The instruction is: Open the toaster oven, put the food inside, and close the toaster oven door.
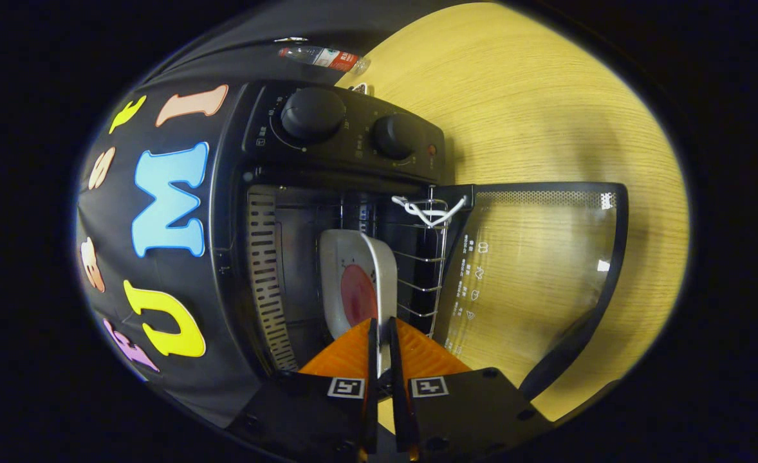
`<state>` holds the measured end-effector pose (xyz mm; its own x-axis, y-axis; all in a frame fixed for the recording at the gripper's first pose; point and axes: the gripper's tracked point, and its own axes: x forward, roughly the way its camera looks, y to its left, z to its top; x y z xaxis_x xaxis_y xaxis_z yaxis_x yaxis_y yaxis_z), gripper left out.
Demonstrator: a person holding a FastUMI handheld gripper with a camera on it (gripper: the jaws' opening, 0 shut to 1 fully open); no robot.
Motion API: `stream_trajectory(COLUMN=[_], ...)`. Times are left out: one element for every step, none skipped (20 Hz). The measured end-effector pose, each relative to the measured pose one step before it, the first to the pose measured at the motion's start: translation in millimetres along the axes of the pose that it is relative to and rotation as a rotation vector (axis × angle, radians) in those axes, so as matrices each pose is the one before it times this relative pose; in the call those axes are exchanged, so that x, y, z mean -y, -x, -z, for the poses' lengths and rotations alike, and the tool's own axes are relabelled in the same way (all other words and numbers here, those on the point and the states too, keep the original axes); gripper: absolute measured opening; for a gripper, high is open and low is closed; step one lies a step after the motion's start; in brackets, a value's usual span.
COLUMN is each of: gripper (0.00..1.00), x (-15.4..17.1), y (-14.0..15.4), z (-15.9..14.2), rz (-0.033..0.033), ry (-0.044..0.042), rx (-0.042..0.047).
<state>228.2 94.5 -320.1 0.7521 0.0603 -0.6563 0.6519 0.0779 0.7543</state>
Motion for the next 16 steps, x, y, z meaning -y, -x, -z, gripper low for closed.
stream_trajectory(gripper=[0.36, 0.49, 0.61, 0.73, 0.85, 0.97, 0.97, 0.97, 0.97, 0.98, 0.98, 0.97, 0.97, 0.97, 0.98, 0.98], x=[-1.33, 0.76, 1.36, 0.04, -2.25, -7.75, -4.92, 2.36, 5.01, 2.87, -0.1, 3.6, 6.11, 6.77, 5.72, 6.38], y=[3.72, 5.45, 5.02, 7.46, 7.78, 9.09, 8.14, 8.6, 7.58, 7.54, 6.29, 6.76, 4.58, 4.89, 4.09, 3.41], z=[4.29, 3.44, 0.85, 3.2, 2.13, 3.86, 5.66, 5.46, 3.87, 3.93, 5.71, 6.77, 6.74, 6.25, 5.64, 6.16], rz=[-0.01549, -0.004, -0.00101, -0.00495, -0.01466, -0.0398, -0.03023, -0.00256, 0.01209, 0.00315, -0.01357, 0.00079, 0.01303, 0.02088, 0.01735, 0.02082], ry=[0.0111, 0.01742, 0.02542, 0.03376, 0.03099, 0.02471, 0.03468, 0.05372, 0.06631, 0.0588, 0.04606, 0.04527, 0.04942, 0.05254, 0.0577, 0.06695], rx=[-0.01922, -0.01191, -0.00672, -0.00783, -0.01493, -0.02175, -0.0263, -0.0245, -0.01714, -0.01139, -0.0186, -0.0225, -0.02182, -0.01659, -0.01178, -0.00993])
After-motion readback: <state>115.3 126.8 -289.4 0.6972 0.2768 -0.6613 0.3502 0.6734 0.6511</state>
